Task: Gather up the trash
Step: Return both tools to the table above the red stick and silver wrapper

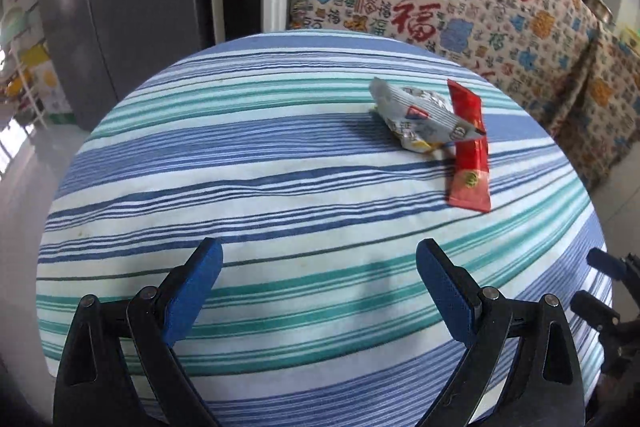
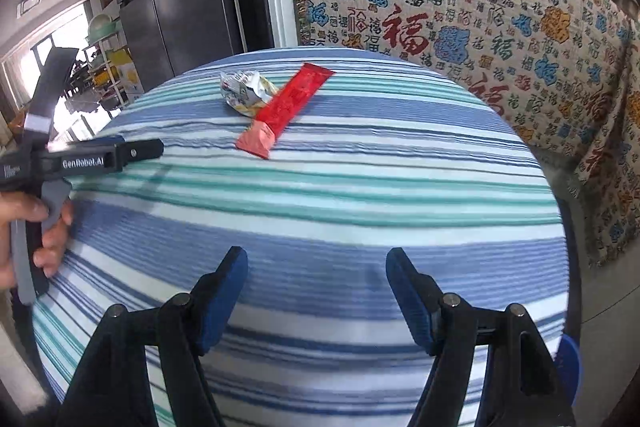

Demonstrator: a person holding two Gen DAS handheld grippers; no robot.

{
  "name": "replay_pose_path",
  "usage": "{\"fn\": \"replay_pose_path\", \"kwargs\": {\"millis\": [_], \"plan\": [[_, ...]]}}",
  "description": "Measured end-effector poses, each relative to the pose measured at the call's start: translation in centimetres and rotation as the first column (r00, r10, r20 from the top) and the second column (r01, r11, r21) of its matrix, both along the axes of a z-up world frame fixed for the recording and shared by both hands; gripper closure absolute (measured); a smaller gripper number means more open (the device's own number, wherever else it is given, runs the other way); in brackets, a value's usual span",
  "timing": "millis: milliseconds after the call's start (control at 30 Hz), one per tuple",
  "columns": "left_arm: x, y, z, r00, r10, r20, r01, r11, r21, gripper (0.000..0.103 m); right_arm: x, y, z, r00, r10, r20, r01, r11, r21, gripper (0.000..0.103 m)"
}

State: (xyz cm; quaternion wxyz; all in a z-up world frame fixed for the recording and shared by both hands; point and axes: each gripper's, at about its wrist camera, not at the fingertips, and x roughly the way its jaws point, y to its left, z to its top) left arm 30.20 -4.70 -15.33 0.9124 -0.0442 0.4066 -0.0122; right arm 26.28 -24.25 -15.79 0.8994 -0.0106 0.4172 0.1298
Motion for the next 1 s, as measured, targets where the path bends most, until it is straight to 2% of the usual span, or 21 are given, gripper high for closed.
{"fn": "replay_pose_path", "kwargs": {"millis": [167,333,367,400,433,533,667,767,867,933,1000], "plan": [[0.1,0.3,-0.1,0.999,0.035,0.009,-0.035,0.999,-0.022,0.005,5.7,5.2,0.0,0.998,-0.049,-0.048,0.053,0.996,0.076,0.03],[0.3,0.1,0.2,0.999,0.039,0.024,-0.038,0.999,-0.032,0.005,10.5,8.0,-2.3,0.983,-0.139,-0.116,0.146,0.988,0.049,0.031],[0.3,0.0,0.3,0.999,0.036,0.028,-0.035,0.999,-0.03,0.005,10.8,7.9,-2.8,0.98,-0.154,-0.125,0.16,0.986,0.042,0.039],[0.3,0.0,0.4,0.999,0.032,0.03,-0.031,0.999,-0.031,0.005,10.7,7.9,-2.6,0.983,-0.159,-0.09,0.161,0.987,0.018,0.066],[0.3,-0.1,0.4,0.999,0.025,0.031,-0.024,0.999,-0.034,0.005,10.7,7.6,-2.6,0.983,-0.157,-0.09,0.157,0.988,-0.009,0.076],[0.3,-0.3,0.5,1.0,0.008,0.029,-0.007,0.999,-0.036,0.005,9.8,4.9,-2.5,0.977,-0.197,-0.088,0.194,0.98,-0.037,0.077],[0.1,-0.8,0.2,1.0,-0.018,0.021,0.019,0.999,-0.044,0.005,7.6,0.4,-2.5,0.976,-0.213,-0.054,0.203,0.969,-0.142,0.077],[0.2,-1.6,-0.3,0.999,-0.053,0.007,0.053,0.996,-0.075,0.005,5.2,-1.5,-2.8,0.979,-0.198,-0.043,0.187,0.965,-0.181,0.072],[0.4,-2.9,-0.8,0.995,-0.097,-0.008,0.096,0.991,-0.089,0.005,2.4,-2.5,-3.2,0.98,-0.196,-0.015,0.192,0.972,-0.132,0.022],[0.5,-3.8,-1.4,0.994,-0.109,-0.024,0.107,0.992,-0.072,0.004,1.5,-3.0,-3.5,0.975,-0.223,0.01,0.222,0.966,-0.134,0.021],[0.5,-4.6,-1.6,0.994,-0.107,-0.017,0.107,0.994,-0.02,0.003,1.7,-3.2,-3.9,0.975,-0.222,-0.03,0.217,0.969,-0.116,0.021]]}}
